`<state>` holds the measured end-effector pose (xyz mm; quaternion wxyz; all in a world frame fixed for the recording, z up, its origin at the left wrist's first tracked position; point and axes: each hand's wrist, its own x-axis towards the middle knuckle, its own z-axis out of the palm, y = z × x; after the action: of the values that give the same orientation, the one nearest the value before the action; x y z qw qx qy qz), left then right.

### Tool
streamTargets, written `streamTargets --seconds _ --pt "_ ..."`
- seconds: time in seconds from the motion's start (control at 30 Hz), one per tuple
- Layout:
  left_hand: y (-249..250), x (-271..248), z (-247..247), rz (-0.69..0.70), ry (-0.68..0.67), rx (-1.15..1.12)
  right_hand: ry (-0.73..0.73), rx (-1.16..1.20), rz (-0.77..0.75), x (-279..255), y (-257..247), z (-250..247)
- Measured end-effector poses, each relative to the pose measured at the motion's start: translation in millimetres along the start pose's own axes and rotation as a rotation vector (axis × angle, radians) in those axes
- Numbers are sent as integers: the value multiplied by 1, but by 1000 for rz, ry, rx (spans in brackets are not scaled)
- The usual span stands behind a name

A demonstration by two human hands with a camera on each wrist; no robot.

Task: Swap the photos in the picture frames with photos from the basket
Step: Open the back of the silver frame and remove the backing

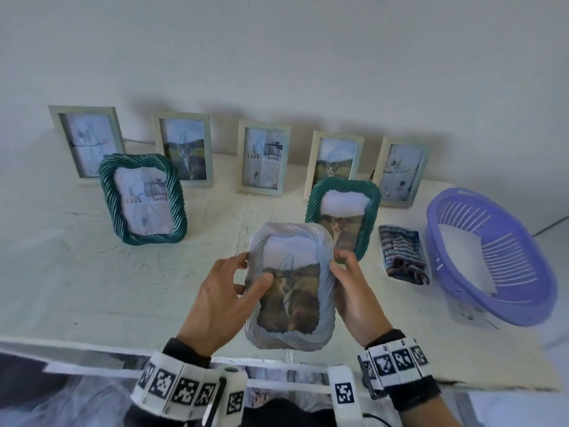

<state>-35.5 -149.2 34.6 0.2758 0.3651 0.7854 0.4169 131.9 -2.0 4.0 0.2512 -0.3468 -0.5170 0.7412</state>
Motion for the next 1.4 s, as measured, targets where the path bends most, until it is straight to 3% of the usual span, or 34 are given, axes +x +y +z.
streamTargets --seconds 0.23,0.4,0.67,0.83,0.97,1.03,1.2,1.4 --pt "7 -8 38 -106 -249 155 73 227 57 -33 19 -5" --pt "11 -1 62 -183 -255 88 46 285 74 -37 16 -4" --pt "20 -4 73 -71 -242 -74 -29 389 188 -32 1 1" --pt "19 -8 70 57 -374 -141 -19 235 172 -19 -3 1" --pt "6 -7 61 107 -356 -295 22 207 201 -19 1 -3" --pt "-5 -2 51 120 -316 -378 106 76 166 -19 4 -9" --pt "-32 8 33 6 -181 -551 238 -392 0 -26 17 -33" --pt "-59 21 47 -136 -110 -248 256 -622 -24 -31 33 -51"
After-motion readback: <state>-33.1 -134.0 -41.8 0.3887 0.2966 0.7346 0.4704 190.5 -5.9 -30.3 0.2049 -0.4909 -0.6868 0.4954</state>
